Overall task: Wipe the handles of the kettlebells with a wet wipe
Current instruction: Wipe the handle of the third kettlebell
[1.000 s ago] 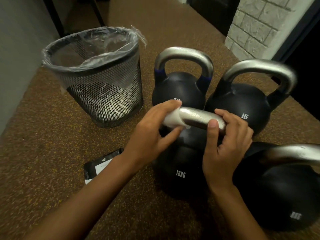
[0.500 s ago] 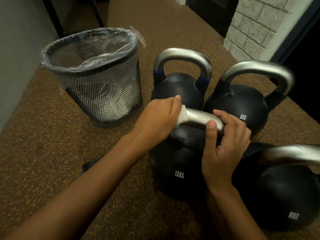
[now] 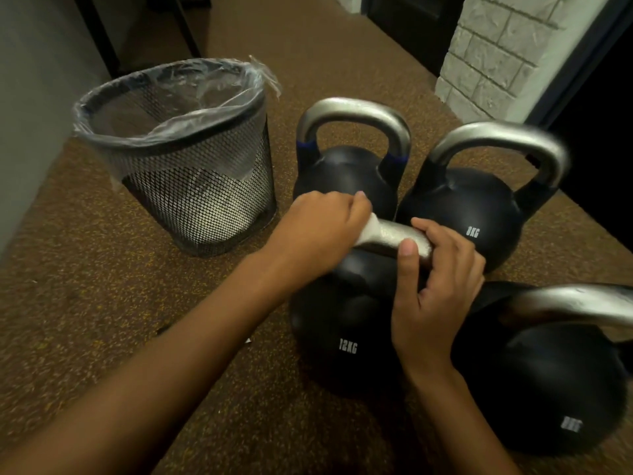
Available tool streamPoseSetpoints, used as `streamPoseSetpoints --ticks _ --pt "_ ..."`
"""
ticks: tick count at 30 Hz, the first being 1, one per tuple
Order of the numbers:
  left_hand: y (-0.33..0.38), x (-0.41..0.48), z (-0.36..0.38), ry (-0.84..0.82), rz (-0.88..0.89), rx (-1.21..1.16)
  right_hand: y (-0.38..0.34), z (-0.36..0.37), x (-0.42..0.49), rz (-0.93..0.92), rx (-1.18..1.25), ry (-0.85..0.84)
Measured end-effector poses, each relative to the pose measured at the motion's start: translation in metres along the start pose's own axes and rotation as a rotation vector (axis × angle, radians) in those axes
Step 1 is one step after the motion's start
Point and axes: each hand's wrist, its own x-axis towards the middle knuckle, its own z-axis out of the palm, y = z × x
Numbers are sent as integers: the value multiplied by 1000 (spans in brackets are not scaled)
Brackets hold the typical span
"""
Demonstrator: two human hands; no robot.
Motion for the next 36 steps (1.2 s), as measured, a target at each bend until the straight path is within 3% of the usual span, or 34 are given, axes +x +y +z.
streamPoseSetpoints --ticks 3,6,8,11,14,17,20,22,24,27,28,31,34,36 --pt "5 -16 11 107 218 164 0 0 0 0 3 1" --pt "-7 -25 14 184 354 173 0 0 0 -10 1 1" --pt "-14 -23 10 165 291 129 0 0 0 -8 2 -2" --pt "-10 -10 0 58 45 -14 -1 0 1 2 1 -3" --pt "0 2 -6 -49 -81 146 0 0 0 0 -8 0" --pt "5 -9 8 78 151 339 1 1 0 -5 -9 9" --pt "-5 -27 13 165 331 273 1 1 0 -8 -8 9" --pt "-16 -27 8 144 286 181 1 1 0 -10 -12 10" --pt "-16 -18 0 53 132 70 1 1 0 -9 -16 13" --pt "-9 0 -4 -61 -41 116 1 0 0 -8 -11 16" --pt "-4 0 -4 -60 -31 183 1 0 0 -7 -10 15" --pt "-6 -13 9 113 216 240 0 1 0 -8 -10 13" --pt "-21 -28 18 252 362 135 0 1 0 -12 -16 11" --pt "-32 -30 19 258 334 21 1 1 0 -11 -21 11"
